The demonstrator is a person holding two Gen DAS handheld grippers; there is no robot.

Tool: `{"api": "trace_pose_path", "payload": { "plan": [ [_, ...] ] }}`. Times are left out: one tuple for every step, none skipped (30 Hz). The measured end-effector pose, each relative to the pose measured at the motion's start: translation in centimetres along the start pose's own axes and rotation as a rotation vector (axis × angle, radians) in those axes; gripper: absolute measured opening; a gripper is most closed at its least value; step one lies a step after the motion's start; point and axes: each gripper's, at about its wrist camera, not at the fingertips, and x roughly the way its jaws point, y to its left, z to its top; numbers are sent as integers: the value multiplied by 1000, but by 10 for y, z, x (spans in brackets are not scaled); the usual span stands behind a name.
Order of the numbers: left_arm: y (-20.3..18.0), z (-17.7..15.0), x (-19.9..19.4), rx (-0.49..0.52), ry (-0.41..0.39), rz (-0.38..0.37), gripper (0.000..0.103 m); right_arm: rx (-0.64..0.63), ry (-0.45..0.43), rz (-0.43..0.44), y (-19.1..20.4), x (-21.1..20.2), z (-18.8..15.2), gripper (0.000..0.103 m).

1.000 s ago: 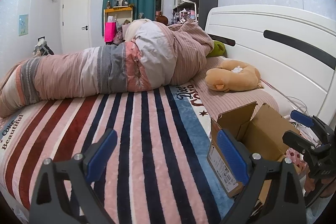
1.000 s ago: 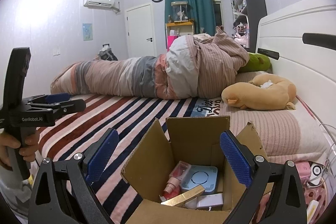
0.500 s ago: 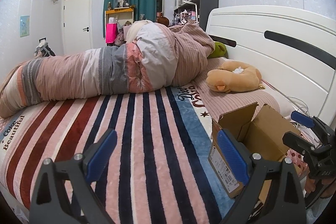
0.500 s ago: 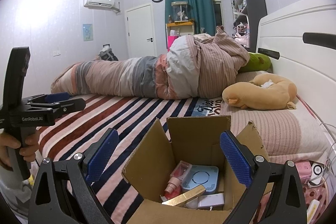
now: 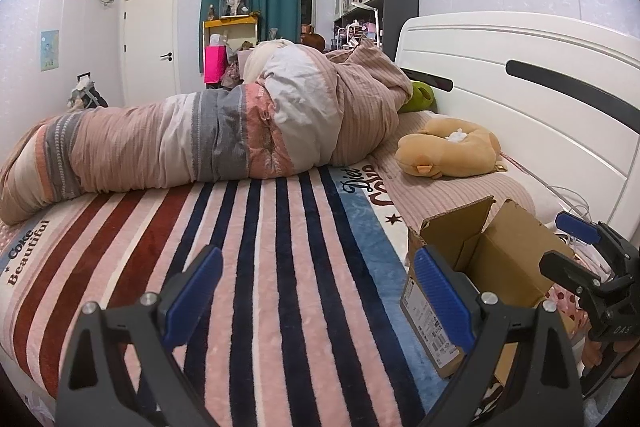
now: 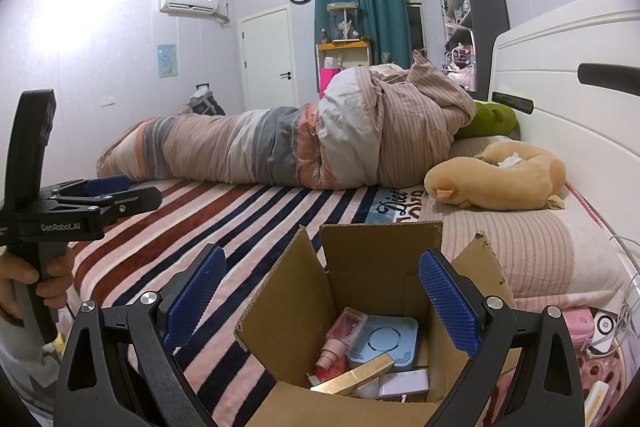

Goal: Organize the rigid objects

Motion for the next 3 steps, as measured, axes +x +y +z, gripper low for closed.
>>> {"api": "trace_pose_path", "payload": {
  "plan": [
    [0,0,0,0,-1,1,96,0,0,-1,0,0,0,98],
    [0,0,0,0,0,1,96,0,0,-1,0,0,0,98],
    [0,0,0,-1,-1,2,96,0,0,-1,0,0,0,98]
  ]
}}
